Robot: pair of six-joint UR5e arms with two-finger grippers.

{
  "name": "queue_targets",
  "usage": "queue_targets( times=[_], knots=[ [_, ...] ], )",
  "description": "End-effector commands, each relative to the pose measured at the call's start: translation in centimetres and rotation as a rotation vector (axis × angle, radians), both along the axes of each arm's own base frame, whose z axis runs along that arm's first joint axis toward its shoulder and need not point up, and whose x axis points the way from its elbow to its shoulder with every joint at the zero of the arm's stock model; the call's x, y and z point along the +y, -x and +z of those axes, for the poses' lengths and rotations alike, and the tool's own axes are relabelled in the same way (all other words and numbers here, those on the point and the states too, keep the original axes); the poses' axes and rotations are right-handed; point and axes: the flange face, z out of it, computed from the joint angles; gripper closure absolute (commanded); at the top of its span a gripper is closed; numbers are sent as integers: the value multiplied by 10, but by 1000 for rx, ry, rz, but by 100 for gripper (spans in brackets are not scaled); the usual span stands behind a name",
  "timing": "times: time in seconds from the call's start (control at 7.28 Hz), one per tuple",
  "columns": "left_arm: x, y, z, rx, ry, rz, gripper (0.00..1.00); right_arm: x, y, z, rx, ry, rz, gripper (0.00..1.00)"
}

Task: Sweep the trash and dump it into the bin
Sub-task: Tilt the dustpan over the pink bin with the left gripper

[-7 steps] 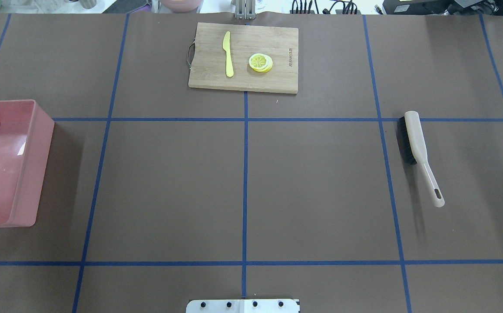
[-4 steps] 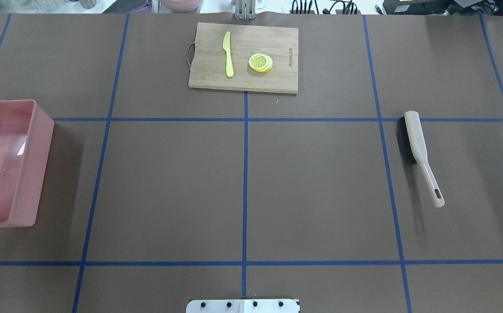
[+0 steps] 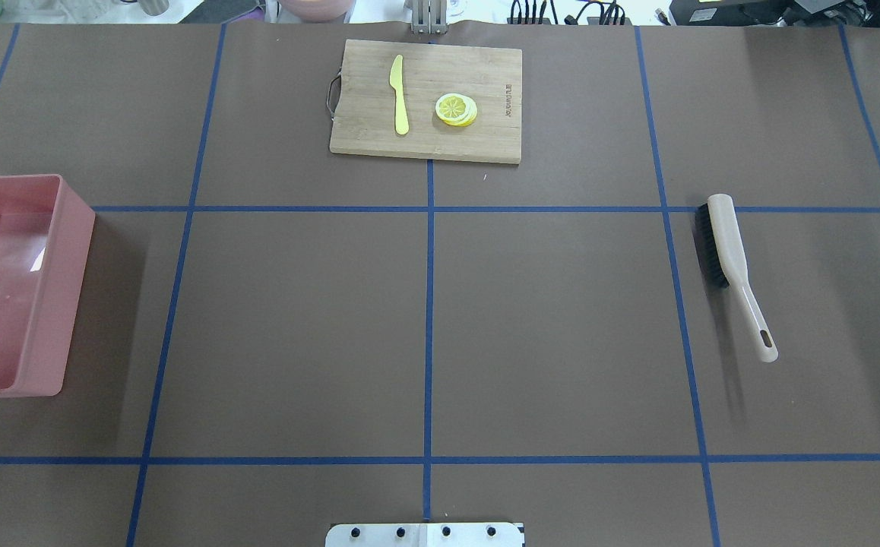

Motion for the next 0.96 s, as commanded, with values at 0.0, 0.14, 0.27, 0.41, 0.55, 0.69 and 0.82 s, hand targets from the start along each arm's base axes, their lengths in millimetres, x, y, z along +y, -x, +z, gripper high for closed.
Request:
queue_targets(
  times=[0.0,0.14,0.27,0.41,0.55,0.69,0.82],
  knots=[
    [-8,3,-25,-93,36,11,100,5,-1,0,1,-5,4,0],
    [-10,7,-40,-151,41,51,100,4,-2,0,15,-8,5,0],
    [-10,10,-49,-193,58,55,100,7,-11,-15,10,-13,25,0],
    [-10,8,-56,-238,75,76,100,28,-15,-12,-22,55,45,0],
    [-11,9,-74,-295,74,97,100,32,-16,-4,-10,89,47,0],
    [-10,9,-85,-308,97,113,100,30,-18,-3,20,83,45,0],
    [-12,7,-89,-366,105,132,100,29,-20,-2,41,80,44,0]
  ],
)
